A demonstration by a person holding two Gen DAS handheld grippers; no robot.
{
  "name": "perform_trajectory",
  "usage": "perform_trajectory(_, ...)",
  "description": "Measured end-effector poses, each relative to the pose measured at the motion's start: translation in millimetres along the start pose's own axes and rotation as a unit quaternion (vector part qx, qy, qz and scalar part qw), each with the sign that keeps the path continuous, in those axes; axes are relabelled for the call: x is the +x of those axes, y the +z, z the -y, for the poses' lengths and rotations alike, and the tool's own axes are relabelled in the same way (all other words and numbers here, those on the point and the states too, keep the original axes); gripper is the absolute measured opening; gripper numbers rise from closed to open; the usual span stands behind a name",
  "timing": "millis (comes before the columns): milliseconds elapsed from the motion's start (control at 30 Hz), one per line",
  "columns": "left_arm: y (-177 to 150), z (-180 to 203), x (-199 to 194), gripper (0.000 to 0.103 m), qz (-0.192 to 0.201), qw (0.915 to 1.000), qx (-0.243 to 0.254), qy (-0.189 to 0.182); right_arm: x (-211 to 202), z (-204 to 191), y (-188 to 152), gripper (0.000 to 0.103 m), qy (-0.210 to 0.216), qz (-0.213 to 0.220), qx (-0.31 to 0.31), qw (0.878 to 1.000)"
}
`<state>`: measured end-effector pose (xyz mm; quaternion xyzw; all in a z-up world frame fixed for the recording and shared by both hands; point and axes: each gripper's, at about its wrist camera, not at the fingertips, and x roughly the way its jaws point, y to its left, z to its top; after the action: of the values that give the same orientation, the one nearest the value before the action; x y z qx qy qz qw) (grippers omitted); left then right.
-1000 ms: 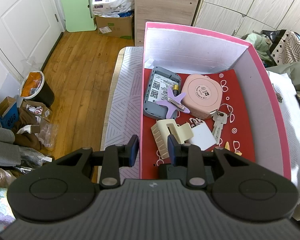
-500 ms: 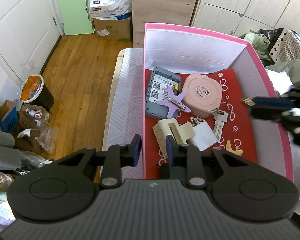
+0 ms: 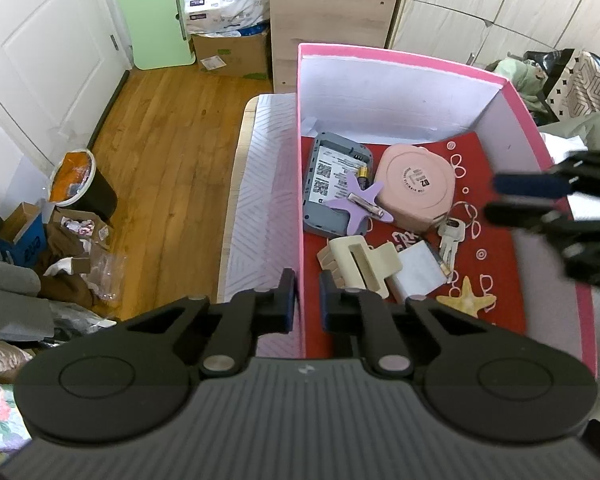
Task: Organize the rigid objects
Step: 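Carry the AA battery into the box and release it, then grasp the grey phone with the right gripper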
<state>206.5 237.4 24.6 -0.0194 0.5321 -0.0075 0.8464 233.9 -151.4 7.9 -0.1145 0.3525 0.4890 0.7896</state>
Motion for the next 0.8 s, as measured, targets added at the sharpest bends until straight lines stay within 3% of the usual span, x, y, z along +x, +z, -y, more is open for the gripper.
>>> perform_trajectory(267, 3.3, -0.7, -4.6, 0.004, -0.005, 1.0000, 0.004, 0.004, -61.3, 21.2, -20.9, 0.052, -0.036, 0.080, 0.071, 0.994)
perform_trajectory(333, 3.2, -1.9, -6.1, 0.004, -0.005, 1.0000, 0.001, 0.002, -68.1, 30.9, -29.6, 0.067, -0.045, 0.096, 0.105, 0.989)
perform_trajectory(367, 2.9, -2.3, -7.0, 0.004, -0.004, 1.0000, 0.001, 0.002, -72.0, 37.8, -35.3, 0.070, -0.049, 0.105, 0.135, 0.984)
perform_trajectory(567, 0.9, -2.3, -11.9, 0.004, 0.000, 1.0000, 0.007, 0.001, -81.3, 83.7, -70.9, 0.073, -0.045, 0.110, 0.297, 0.947)
perform_trajectory(667, 0.1, 0.6, -13.9, 0.004, 0.004, 0.9998, 0.017, 0.006, -81.7, 93.0, -87.4, 0.073, -0.082, 0.110, 0.321, 0.937)
perform_trajectory(800, -0.2, 1.8, -14.0, 0.004, 0.003, 0.9998, 0.019, 0.007, -78.3, 91.3, -104.3, 0.073, -0.152, 0.105, 0.295, 0.937)
